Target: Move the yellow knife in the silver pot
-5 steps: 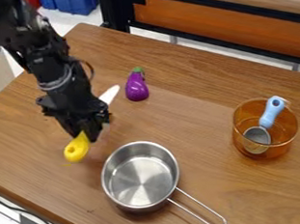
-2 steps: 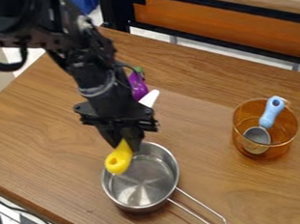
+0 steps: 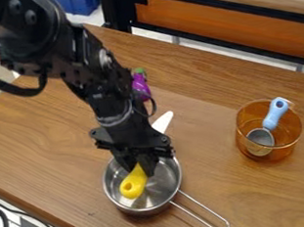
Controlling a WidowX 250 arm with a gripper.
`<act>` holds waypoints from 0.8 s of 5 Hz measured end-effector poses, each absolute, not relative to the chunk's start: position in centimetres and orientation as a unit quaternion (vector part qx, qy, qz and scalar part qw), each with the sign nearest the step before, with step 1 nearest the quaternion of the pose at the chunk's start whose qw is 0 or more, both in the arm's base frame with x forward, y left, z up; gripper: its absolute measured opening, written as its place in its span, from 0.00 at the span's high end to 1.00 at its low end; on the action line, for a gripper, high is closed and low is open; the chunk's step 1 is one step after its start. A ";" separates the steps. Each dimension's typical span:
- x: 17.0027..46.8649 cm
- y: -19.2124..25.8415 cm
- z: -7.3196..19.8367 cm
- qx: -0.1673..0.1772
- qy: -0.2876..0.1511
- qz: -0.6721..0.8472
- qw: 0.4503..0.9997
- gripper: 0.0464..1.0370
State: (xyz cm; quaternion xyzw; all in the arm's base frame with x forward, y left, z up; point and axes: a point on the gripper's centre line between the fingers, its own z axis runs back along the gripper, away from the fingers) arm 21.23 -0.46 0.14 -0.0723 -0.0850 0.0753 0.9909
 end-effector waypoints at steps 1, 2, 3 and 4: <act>21.3 -0.6 -0.4 -0.070 -0.096 0.075 0.990 0.75; 21.3 -0.8 -0.5 -0.071 -0.094 0.069 0.991 0.75; 21.1 -1.0 -0.8 -0.070 -0.091 0.066 0.991 0.75; 21.0 -1.0 -0.9 -0.069 -0.096 0.062 0.991 0.69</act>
